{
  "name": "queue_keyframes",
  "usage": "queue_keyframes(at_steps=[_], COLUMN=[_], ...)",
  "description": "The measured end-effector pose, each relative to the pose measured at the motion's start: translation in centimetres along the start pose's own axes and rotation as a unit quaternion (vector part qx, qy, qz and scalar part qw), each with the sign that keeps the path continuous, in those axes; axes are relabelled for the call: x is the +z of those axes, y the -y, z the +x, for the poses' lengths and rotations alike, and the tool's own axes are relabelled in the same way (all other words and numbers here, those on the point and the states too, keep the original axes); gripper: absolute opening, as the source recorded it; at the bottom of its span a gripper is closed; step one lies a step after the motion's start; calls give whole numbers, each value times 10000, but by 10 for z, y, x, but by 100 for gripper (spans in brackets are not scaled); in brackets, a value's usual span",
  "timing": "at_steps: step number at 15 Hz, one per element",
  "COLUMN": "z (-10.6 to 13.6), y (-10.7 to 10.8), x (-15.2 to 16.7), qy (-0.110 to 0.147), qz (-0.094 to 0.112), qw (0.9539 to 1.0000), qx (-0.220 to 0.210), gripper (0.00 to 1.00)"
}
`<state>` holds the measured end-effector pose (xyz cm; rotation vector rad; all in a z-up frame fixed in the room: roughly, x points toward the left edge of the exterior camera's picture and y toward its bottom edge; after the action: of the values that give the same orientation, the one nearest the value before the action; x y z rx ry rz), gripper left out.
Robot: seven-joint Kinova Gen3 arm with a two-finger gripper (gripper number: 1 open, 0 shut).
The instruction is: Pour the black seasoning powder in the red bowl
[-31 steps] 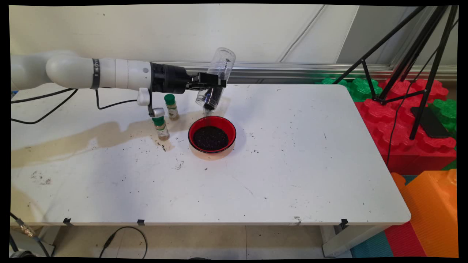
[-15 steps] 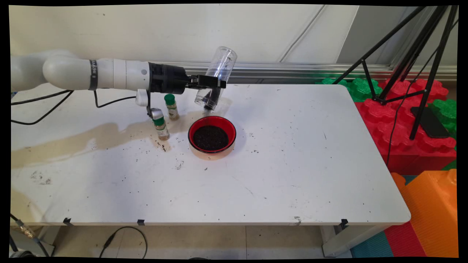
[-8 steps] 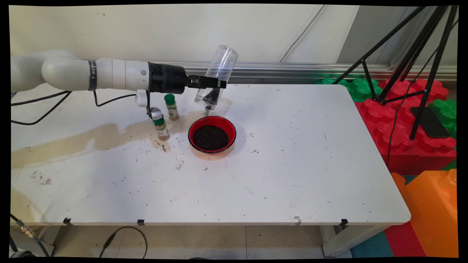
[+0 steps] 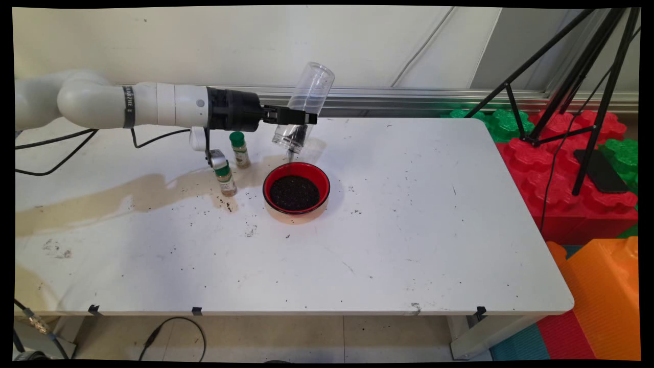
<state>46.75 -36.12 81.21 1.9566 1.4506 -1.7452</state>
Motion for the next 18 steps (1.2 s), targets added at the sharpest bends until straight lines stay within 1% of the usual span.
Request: queue_keyframes(at_steps=[8,18], z=[1,1], y=[4,8], x=[0,-1], qy=[52,121], qz=[41,108], qw=[9998,9993], qx=[200,336], gripper=[0,0])
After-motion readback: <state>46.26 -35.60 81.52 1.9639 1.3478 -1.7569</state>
